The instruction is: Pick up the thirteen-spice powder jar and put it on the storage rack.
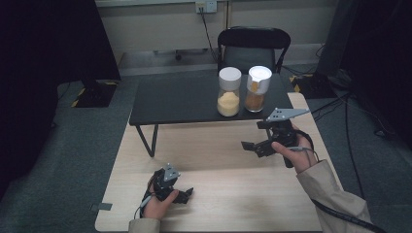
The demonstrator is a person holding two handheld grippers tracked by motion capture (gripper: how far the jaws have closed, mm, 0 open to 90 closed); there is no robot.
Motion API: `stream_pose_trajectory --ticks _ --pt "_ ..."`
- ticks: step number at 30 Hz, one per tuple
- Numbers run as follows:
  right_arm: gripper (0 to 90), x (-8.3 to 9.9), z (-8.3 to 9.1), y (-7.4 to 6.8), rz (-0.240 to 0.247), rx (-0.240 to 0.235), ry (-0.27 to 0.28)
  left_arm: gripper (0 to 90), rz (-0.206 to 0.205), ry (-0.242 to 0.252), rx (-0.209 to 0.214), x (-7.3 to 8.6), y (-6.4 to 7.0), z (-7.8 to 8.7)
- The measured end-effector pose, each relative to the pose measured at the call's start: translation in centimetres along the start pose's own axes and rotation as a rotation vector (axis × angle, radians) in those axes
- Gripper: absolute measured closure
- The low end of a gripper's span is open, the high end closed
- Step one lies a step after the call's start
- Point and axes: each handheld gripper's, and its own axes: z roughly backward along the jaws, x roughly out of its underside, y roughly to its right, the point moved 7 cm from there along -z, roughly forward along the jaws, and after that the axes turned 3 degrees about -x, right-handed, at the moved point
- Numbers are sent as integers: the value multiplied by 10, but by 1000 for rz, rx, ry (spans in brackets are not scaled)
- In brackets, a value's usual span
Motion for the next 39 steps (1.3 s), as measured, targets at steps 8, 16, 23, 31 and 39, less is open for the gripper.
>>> stream_pose_trajectory --ticks 8,16,23,31,39 --pt "1 12 -5 1 -4 -25 13 0 -2 -1 0 0 0 0" --pt "2 24 -10 0 -8 -38 13 0 -2 0 0 0 0 0" --pt "3 33 -14 0 -13 -46 15 0 -2 -1 0 0 0 0" --pt "3 44 -18 2 -20 -50 6 0 -2 0 0 0 0 0" --pt "5 54 -22 3 -31 -51 -2 0 -3 -1 0 0 0 0"
